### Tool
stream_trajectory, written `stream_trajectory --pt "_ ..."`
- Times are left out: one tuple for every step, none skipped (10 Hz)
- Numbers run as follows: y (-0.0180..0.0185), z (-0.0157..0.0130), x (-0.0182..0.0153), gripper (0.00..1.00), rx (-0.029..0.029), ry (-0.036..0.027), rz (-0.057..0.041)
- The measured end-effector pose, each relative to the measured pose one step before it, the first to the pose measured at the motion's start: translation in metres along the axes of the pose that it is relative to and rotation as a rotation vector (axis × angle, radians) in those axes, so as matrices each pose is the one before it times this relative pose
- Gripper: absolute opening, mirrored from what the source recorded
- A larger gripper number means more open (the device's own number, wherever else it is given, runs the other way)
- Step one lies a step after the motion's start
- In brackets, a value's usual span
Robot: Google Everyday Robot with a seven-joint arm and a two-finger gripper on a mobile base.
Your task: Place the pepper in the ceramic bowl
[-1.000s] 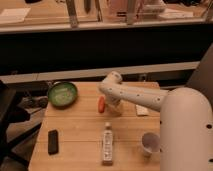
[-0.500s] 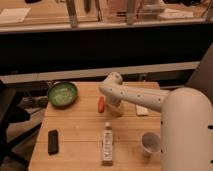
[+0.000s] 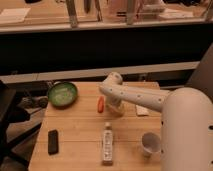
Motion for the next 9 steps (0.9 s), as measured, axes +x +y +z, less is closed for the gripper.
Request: stream_trajectory --pt "-0.00632 -0.00416 0.00075 0.80 0.02268 -0.01078 -0.02658" --pt "-0.00743 -0.00367 0.00006 0.80 0.01739 -0.00867 -0.02539" --pt "-0.01325 -0.00490 -0.00319 0.80 0.02350 -0.01591 -0.03717" --pt "-0.00960 -0.00294 -0.00240 0.80 0.02149 -0.01410 -0.03029" --pt "-0.00636 -0.00176 -0.00094 0.80 0.01776 -0.01224 -0.02140" --pt "-0.00534 0.00016 -0.00087 0.80 0.01575 -0.01634 -0.02109" --pt "-0.01191 0.00299 -0.00363 0.80 0.01162 -0.02259 -0.03533" --pt "-0.00872 0.00575 -0.00387 0.80 -0.00306 -0.01878 -0.02517" --pt "-0.00730 0.00713 -0.00322 0.80 -0.00413 -0.01668 -0.02133"
